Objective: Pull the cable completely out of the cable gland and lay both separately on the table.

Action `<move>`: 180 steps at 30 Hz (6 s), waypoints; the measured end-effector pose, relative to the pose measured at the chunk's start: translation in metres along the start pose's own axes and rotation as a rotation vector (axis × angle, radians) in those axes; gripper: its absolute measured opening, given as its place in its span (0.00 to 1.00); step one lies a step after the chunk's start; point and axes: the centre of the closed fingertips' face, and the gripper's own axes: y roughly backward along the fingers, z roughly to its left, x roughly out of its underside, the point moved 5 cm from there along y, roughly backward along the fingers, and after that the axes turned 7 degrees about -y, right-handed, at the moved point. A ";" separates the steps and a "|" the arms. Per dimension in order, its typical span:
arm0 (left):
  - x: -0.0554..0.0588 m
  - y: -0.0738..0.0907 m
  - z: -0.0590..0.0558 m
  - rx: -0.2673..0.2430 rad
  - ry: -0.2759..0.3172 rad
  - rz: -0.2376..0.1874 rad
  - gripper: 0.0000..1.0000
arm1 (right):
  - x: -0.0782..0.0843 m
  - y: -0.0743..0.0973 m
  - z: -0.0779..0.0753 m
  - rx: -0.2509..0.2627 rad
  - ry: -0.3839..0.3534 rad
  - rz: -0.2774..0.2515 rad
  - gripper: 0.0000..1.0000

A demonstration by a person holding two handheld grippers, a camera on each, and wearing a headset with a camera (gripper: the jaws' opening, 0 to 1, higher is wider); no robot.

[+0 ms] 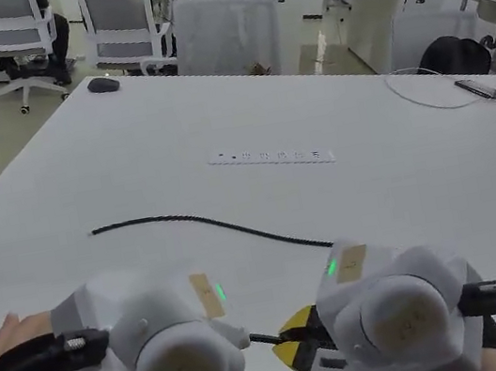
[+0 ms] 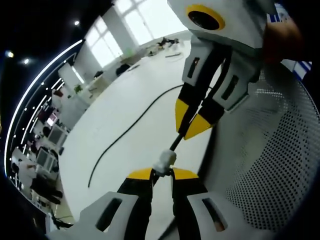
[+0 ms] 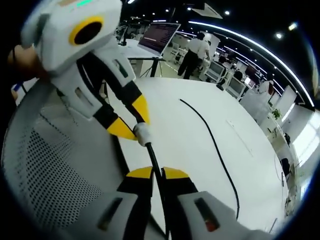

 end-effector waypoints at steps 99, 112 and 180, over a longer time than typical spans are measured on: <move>0.003 0.007 0.011 -0.047 0.088 -0.049 0.15 | -0.030 -0.128 -0.242 0.104 -0.388 -0.044 0.07; -0.006 -0.004 0.046 0.136 0.187 -0.143 0.15 | -0.044 -0.038 -0.188 -0.006 -0.284 -0.158 0.21; 0.084 0.085 0.056 -0.247 0.514 -0.121 0.42 | 0.070 0.068 -0.034 0.033 -0.561 -0.086 0.37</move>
